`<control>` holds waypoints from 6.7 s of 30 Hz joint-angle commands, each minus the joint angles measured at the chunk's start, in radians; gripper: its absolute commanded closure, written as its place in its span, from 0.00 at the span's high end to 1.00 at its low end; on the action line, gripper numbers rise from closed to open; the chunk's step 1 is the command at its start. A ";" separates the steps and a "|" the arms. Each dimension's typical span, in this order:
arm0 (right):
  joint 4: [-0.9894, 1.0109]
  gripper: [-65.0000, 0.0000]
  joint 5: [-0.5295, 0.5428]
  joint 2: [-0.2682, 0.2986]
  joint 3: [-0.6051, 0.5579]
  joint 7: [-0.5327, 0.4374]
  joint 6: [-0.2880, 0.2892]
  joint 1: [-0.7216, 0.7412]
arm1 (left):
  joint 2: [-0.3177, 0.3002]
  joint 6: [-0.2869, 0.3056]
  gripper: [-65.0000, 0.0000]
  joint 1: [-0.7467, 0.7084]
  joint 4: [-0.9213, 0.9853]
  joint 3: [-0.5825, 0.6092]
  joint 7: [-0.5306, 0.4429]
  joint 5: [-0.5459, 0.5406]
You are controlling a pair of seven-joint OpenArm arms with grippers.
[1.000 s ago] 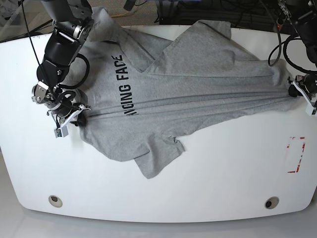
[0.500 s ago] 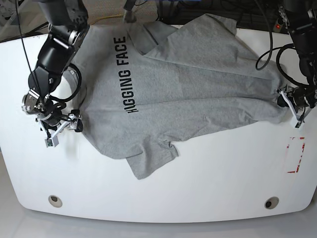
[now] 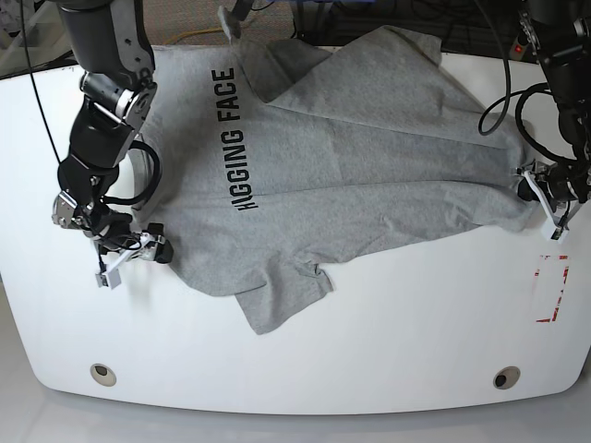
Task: Fold the T-shirt properly
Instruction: 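Grasp the shirt hem corners with both grippers and lift, then swing the lifted shirt over and lay it flat, hem held taut, then release the hem and regrasp the shirt edge with both grippers, then pull the held shirt edge taut between both grippers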
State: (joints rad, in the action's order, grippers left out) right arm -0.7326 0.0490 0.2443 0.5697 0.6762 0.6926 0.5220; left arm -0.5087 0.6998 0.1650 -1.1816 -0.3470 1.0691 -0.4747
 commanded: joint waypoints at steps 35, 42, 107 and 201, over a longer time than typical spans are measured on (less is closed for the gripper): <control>-0.468 0.00 -0.024 -0.109 -0.158 0.147 0.006 -0.127 | 0.037 -0.002 0.00 0.143 -0.024 0.012 -0.054 -0.011; -0.468 0.00 -0.025 -0.046 -0.201 0.175 0.006 0.033 | 0.037 -0.002 0.00 0.236 -0.186 0.007 -0.053 -0.015; -1.069 0.00 0.187 -0.007 -0.007 0.603 0.006 -0.636 | 0.072 -0.002 0.00 -0.439 -0.489 -0.263 -0.149 -0.066; -0.801 0.96 0.366 0.146 0.280 0.532 0.006 -0.601 | 0.084 -0.002 0.80 -0.305 -0.172 0.067 -0.290 0.132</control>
State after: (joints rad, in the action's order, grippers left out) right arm -1.5208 0.4049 0.3489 0.8444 1.2266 0.6994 -0.0937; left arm -0.3969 0.7170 -0.1326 -1.3613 -0.2802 0.7124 -0.3927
